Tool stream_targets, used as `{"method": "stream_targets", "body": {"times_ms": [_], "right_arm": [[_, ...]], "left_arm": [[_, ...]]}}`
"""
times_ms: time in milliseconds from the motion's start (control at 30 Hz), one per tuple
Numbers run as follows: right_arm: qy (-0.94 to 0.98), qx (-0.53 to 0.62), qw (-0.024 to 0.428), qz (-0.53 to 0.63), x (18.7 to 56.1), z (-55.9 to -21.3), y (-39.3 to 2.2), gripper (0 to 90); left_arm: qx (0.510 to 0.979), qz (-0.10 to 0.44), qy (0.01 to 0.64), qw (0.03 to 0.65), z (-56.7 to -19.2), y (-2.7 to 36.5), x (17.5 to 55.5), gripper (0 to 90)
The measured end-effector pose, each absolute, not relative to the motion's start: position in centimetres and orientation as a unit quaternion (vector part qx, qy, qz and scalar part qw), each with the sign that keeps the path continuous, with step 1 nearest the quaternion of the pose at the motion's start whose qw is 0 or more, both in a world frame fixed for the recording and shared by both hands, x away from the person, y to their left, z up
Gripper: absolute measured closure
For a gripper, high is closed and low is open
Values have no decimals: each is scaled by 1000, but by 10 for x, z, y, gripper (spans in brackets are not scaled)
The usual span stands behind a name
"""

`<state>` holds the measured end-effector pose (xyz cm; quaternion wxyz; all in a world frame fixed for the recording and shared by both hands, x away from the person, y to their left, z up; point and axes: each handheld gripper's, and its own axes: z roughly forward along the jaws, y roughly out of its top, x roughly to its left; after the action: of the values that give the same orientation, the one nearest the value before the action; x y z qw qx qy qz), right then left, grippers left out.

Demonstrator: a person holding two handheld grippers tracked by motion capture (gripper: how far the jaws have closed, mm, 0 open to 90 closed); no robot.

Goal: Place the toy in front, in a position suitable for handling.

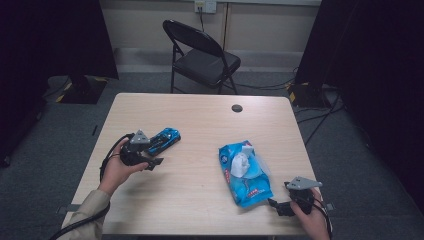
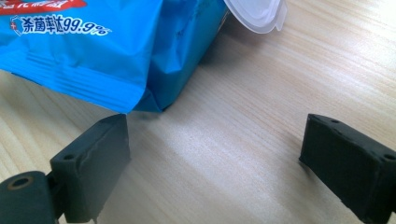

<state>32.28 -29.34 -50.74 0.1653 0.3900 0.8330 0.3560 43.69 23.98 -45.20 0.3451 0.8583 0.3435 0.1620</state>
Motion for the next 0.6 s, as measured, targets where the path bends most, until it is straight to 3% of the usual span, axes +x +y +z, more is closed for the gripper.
{"method": "stream_targets", "body": {"times_ms": [600], "right_arm": [[833, 390, 165, 356, 323, -507, -293, 76]], "left_arm": [[850, 150, 380, 331, -472, 242, 498, 164]]}}
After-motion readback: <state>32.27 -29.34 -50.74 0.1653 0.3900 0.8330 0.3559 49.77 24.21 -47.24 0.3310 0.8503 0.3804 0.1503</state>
